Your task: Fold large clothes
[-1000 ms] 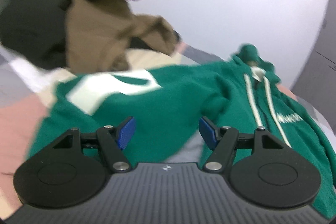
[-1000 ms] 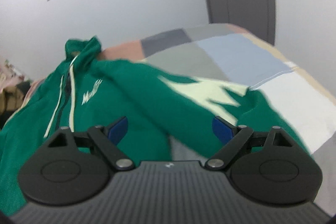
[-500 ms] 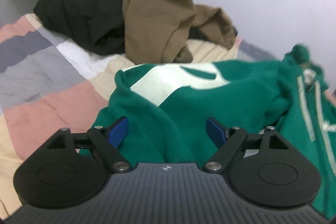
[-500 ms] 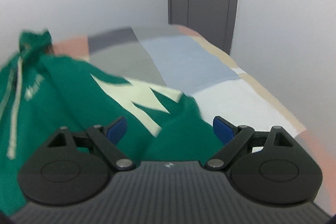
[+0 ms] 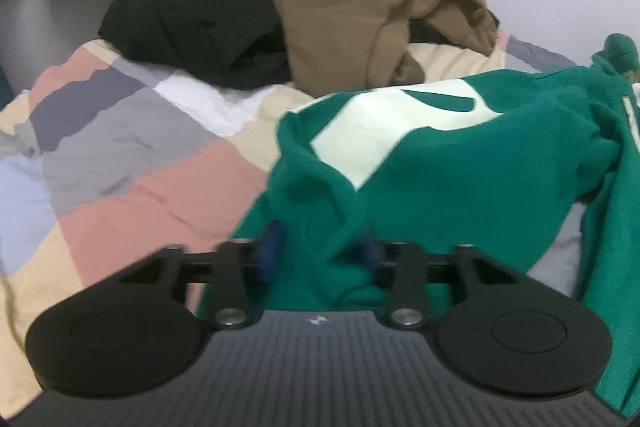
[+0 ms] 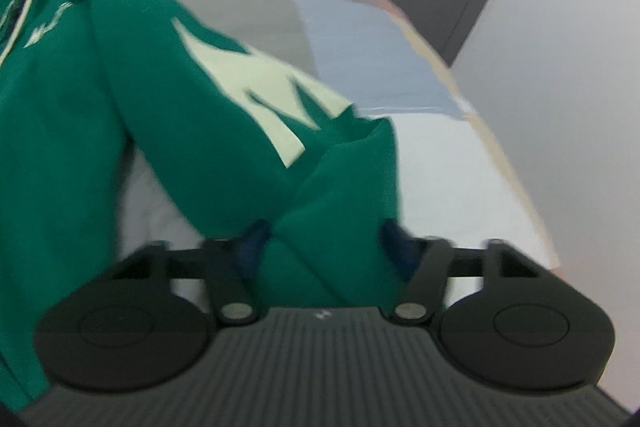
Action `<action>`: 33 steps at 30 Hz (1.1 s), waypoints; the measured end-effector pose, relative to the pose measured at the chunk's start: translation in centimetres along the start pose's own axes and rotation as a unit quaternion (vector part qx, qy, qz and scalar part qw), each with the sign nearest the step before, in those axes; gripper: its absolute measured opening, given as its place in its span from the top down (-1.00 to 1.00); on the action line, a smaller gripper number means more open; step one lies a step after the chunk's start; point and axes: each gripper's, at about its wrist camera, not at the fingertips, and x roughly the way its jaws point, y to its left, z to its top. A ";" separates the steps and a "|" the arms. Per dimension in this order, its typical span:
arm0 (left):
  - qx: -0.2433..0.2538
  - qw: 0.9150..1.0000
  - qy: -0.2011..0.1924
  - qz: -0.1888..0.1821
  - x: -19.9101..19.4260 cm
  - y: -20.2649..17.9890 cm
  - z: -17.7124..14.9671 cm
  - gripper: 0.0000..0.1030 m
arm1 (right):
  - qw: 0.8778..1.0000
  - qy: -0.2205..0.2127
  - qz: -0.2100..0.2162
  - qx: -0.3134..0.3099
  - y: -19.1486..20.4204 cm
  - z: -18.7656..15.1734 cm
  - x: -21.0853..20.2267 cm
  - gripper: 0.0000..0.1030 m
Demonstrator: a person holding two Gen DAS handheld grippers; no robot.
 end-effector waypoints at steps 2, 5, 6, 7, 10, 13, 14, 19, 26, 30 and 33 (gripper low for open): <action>0.007 1.000 0.000 0.009 0.1 0.7 0.9 0.63 | 1.000 -0.012 -0.020 0.003 -1.4 0.2 -0.6 0.37; 0.021 0.999 -0.013 0.032 0.2 2.2 3.0 0.73 | 0.998 -0.034 -0.039 0.033 -4.8 0.8 -0.9 0.43; 0.023 0.999 -0.016 0.041 0.4 2.9 3.9 0.75 | 0.997 -0.038 -0.037 0.047 -6.0 1.2 -0.9 0.44; 0.028 0.998 -0.022 0.053 0.5 3.7 4.9 0.76 | 0.996 -0.047 -0.036 0.062 -7.6 1.9 -1.0 0.45; 0.048 0.994 -0.042 0.084 1.1 5.9 7.9 0.77 | 0.993 -0.080 -0.037 0.077 -11.1 4.3 -1.6 0.46; 0.060 0.990 -0.062 0.109 1.2 7.6 11.1 0.77 | 0.989 -0.117 -0.034 0.084 -14.0 7.8 -2.4 0.48; 0.064 0.989 -0.069 0.118 1.3 8.0 12.3 0.78 | 0.988 -0.126 -0.035 0.087 -14.9 9.1 -2.3 0.48; 0.068 0.979 -0.099 0.165 3.1 8.1 17.6 0.82 | 0.982 -0.145 -0.064 0.105 -17.3 14.4 -0.2 0.49; 0.059 0.977 -0.056 0.197 10.6 7.7 19.0 0.82 | 0.983 -0.092 -0.097 0.125 -16.9 16.0 8.9 0.48; 0.032 0.982 -0.029 0.186 14.1 9.1 18.2 0.82 | 0.982 -0.050 -0.080 0.164 -17.6 13.8 14.3 0.47; 0.024 0.983 -0.022 0.182 15.1 9.3 18.0 0.81 | 0.979 -0.039 -0.064 0.187 -18.0 12.6 16.7 0.44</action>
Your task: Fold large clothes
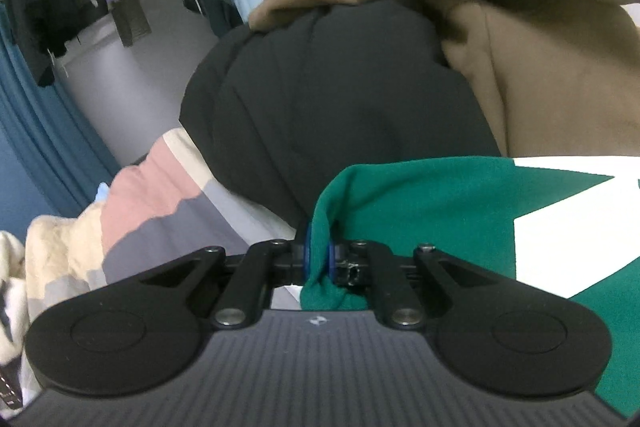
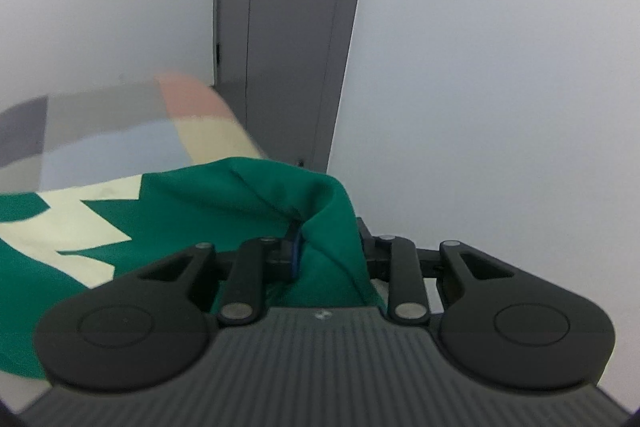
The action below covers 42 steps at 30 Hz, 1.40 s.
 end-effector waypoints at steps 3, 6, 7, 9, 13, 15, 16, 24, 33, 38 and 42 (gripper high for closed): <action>-0.009 1.000 0.002 -0.007 -0.5 0.3 0.0 0.76 | 0.999 -0.007 0.016 0.031 -0.9 0.0 0.0 0.35; -0.041 0.999 0.014 -0.025 -2.4 1.6 -0.5 0.19 | 0.998 -0.010 0.047 0.047 -1.6 0.0 -1.7 -0.20; -0.046 0.998 0.015 -0.027 -3.0 1.9 -0.7 -0.14 | 0.997 -0.013 0.056 0.049 -0.9 0.1 -2.7 -0.36; -0.045 0.998 0.012 -0.044 -5.1 2.1 -1.4 -0.20 | 0.997 -0.021 0.064 0.037 -0.7 0.3 -4.4 -0.38; -0.043 0.994 0.009 -0.096 -9.1 2.4 -3.2 -0.20 | 0.994 -0.031 0.097 0.036 0.2 -0.2 -9.2 -0.39; -0.043 0.991 0.012 -0.124 -11.2 2.3 -4.3 -0.20 | 0.991 -0.037 0.122 0.044 0.4 -0.6 -12.7 -0.39; -0.044 0.990 0.010 -0.136 -12.4 2.3 -5.0 -0.20 | 0.989 -0.038 0.133 0.046 0.6 -0.7 -13.6 -0.39; -0.031 0.964 0.019 -0.264 -21.2 0.4 -9.7 -0.20 | 0.965 -0.011 0.256 0.052 5.4 -3.8 -24.9 -0.39; 0.014 0.922 0.023 -0.387 -31.5 -6.4 -13.8 -0.20 | 0.925 0.092 0.368 0.019 13.8 -12.8 -32.5 -0.39; 0.064 0.901 0.025 -0.429 -35.2 -10.7 -17.6 -0.20 | 0.923 0.105 0.369 -0.034 17.1 -17.2 -33.4 -0.49; 0.092 0.888 0.019 -0.450 -35.9 -13.2 -21.1 -0.21 | 0.932 0.081 0.342 -0.094 18.0 -19.7 -31.9 -0.66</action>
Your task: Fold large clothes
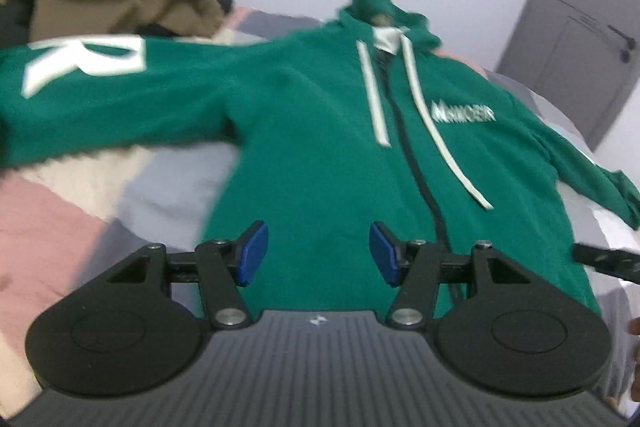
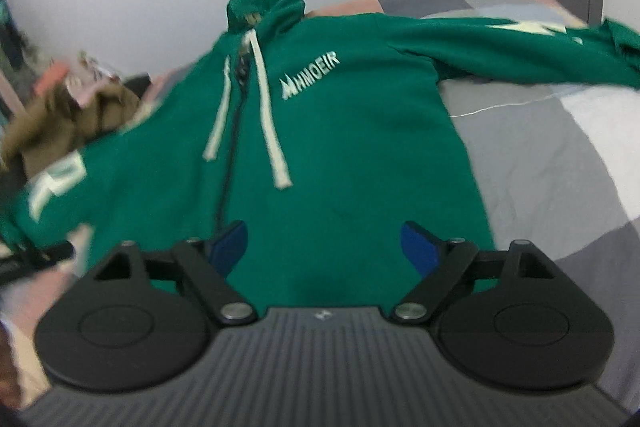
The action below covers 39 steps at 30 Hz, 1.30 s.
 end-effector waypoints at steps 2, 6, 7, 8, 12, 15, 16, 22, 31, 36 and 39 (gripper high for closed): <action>0.016 1.000 0.008 -0.005 1.4 -0.8 -1.3 -0.20 | 1.000 0.021 -0.008 -0.004 -0.6 -0.3 1.2 -0.66; 0.052 0.999 0.008 0.003 3.8 -1.8 -2.7 -0.21 | 0.999 0.035 -0.020 -0.020 -0.6 -0.4 2.6 -0.66; 0.050 0.999 0.007 -0.001 4.0 -1.6 -2.7 -0.21 | 0.999 0.034 -0.021 -0.027 -0.3 -0.3 3.0 -0.66; 0.051 0.999 0.006 -0.002 4.3 -1.7 -2.8 -0.21 | 0.999 0.032 -0.022 -0.037 0.0 -0.4 3.4 -0.65; 0.055 0.998 0.002 -0.004 5.2 -1.3 -2.5 -0.21 | 0.996 0.053 -0.031 -0.058 0.5 -1.2 5.3 -0.62; 0.054 0.998 0.005 -0.008 5.7 -1.1 -2.2 -0.21 | 0.995 0.057 -0.033 -0.070 0.9 -1.4 5.9 -0.51; 0.055 0.998 0.006 -0.011 5.9 -1.1 -2.2 -0.21 | 0.995 0.059 -0.029 -0.073 1.0 -1.4 6.0 -0.36; 0.047 0.998 0.003 -0.032 5.6 -1.0 -2.0 -0.21 | 0.996 0.041 -0.019 -0.072 1.4 -1.0 4.6 0.63; 0.062 0.997 -0.008 -0.051 4.4 -1.4 -2.8 -0.21 | 0.997 0.028 -0.059 -0.032 -0.6 -0.8 2.9 0.73; 0.070 0.996 0.013 -0.045 5.7 -1.7 -3.6 -0.21 | 0.998 0.033 -0.051 -0.006 -1.0 -0.6 2.9 0.57; 0.070 0.996 0.032 -0.037 6.5 -1.4 -4.3 -0.21 | 0.998 0.022 -0.037 0.036 -1.9 0.0 1.4 0.26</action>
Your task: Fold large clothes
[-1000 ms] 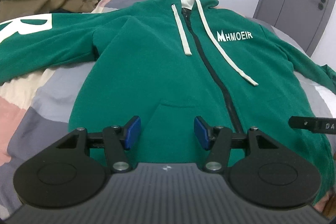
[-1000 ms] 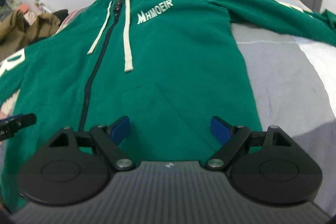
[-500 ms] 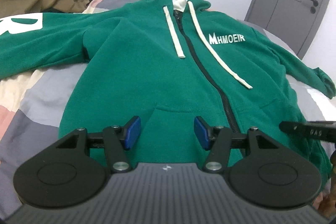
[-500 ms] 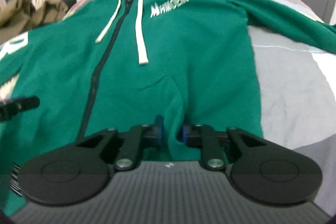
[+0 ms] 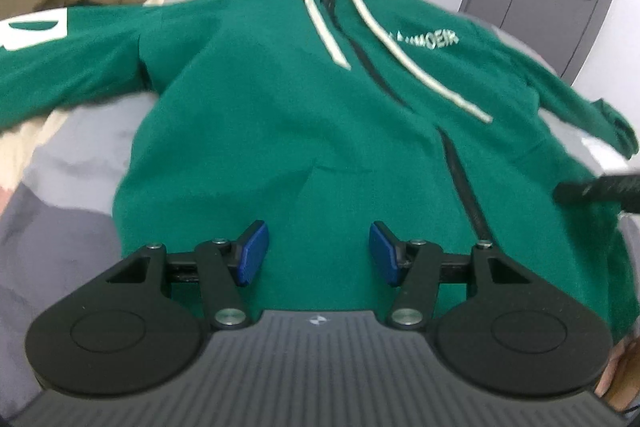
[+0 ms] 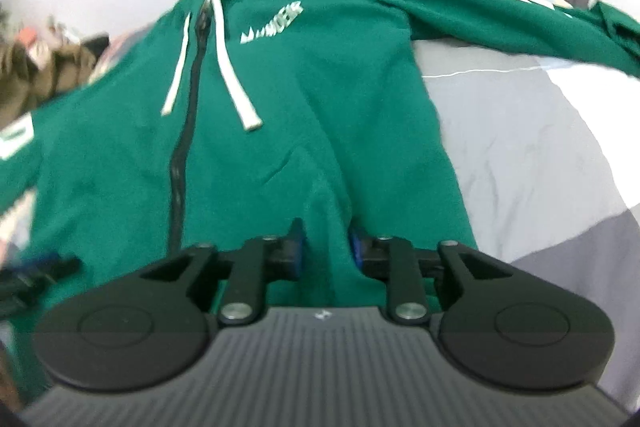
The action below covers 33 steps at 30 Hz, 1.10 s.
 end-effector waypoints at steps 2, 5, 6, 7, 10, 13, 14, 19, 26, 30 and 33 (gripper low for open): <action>0.003 1.000 0.000 0.003 0.1 -0.1 -0.2 -0.21 | 0.999 -0.016 0.016 0.037 -1.3 0.7 -1.1 -0.32; 0.001 1.000 -0.005 0.003 0.0 0.0 -0.3 -0.21 | 0.994 -0.032 0.038 0.095 -4.0 2.5 -2.8 -0.45; 0.001 1.000 -0.007 0.004 -0.1 -0.1 -0.3 -0.21 | 0.993 -0.039 0.038 0.108 -5.1 3.3 -3.1 -0.45; 0.002 1.000 -0.010 0.004 -0.2 -0.1 -0.4 -0.21 | 0.991 -0.050 0.035 0.118 -6.2 4.2 -3.2 -0.45; -0.002 1.000 -0.017 0.003 -0.4 0.1 -0.4 -0.21 | 0.987 -0.085 -0.006 0.133 -10.3 6.6 -2.8 -0.45; -0.012 1.000 -0.026 0.000 -0.7 0.1 -0.3 -0.21 | 0.980 -0.106 -0.050 0.160 -15.6 7.8 -0.5 -0.45; -0.013 0.999 -0.030 0.000 -0.7 0.1 -0.2 -0.21 | 0.977 -0.107 -0.056 0.178 -17.4 7.9 0.5 -0.45; -0.032 0.998 -0.044 0.009 -0.6 0.2 0.1 -0.21 | 0.939 -0.170 -0.033 0.296 -26.2 7.3 5.0 -0.43; -0.045 0.997 -0.049 0.026 1.0 0.0 1.1 -0.21 | 0.922 -0.262 -0.055 0.281 -30.8 10.6 8.2 -0.42; -0.033 0.997 -0.051 0.042 2.2 -0.4 1.6 -0.21 | 0.905 -0.278 -0.084 0.312 -34.8 12.9 9.8 -0.17; -0.026 0.997 -0.055 0.049 2.7 -0.6 2.0 -0.21 | 0.890 -0.287 -0.099 0.341 -37.6 14.2 10.7 -0.19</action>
